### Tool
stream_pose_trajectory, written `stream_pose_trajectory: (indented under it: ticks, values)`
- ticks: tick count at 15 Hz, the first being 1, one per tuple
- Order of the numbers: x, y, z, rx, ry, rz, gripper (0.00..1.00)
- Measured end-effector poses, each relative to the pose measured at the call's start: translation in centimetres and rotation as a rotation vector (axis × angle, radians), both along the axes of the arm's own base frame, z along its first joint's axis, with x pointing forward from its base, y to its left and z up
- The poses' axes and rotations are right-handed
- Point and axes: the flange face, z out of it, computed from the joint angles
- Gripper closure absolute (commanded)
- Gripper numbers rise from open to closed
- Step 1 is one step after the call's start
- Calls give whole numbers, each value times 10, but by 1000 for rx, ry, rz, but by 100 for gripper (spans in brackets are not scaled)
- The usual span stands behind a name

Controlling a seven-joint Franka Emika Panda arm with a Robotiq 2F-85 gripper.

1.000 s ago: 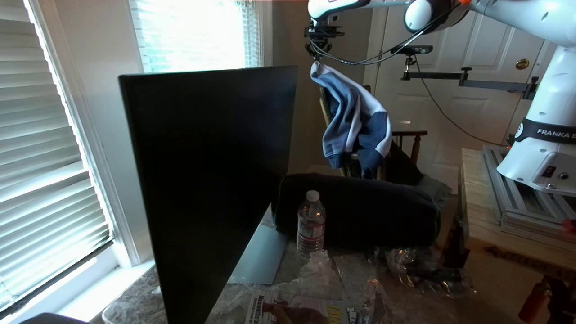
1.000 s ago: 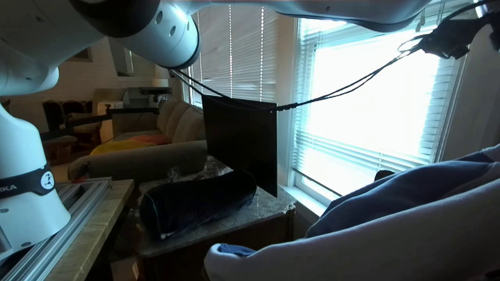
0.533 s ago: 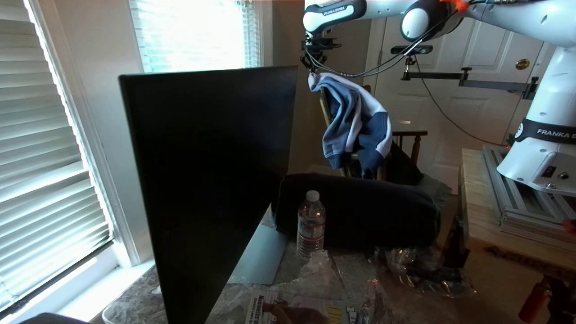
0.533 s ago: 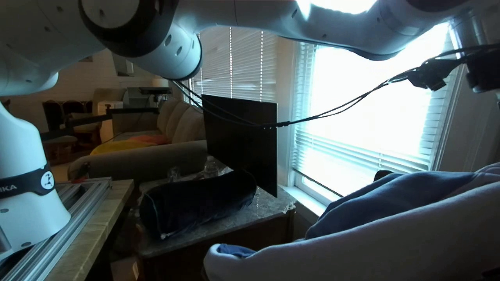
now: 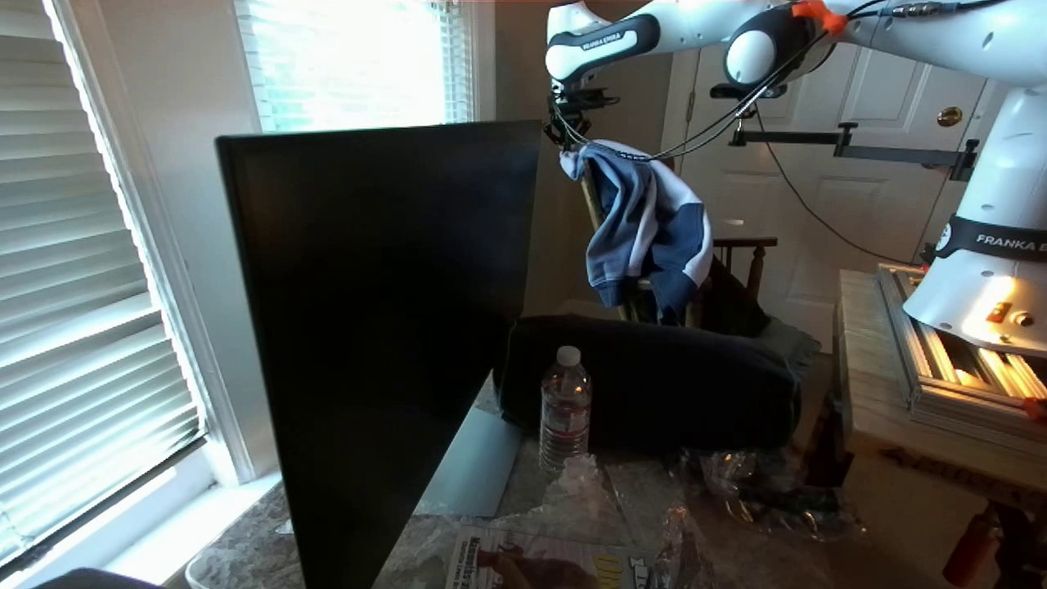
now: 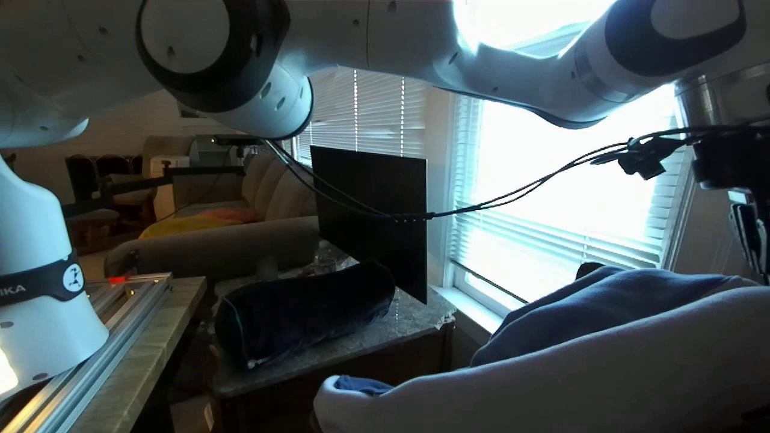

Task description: Put the jersey on the backrest of the chair

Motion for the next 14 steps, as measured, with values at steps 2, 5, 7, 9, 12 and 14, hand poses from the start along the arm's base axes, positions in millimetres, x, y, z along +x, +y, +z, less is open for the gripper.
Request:
stream_pose_trajectory:
  ticks: [2,5,7,9,12,14]
  values:
    - [0,1,-9,1,15,13,98]
    - [0,1,-19,2,34,27,61]
    - [0,1,-21,1,39,33,47]
    - [0,2,-18,0,36,36,33]
    - [-2,2,6,4,36,25,12]
    - [-10,1,34,16,65,-1,0]
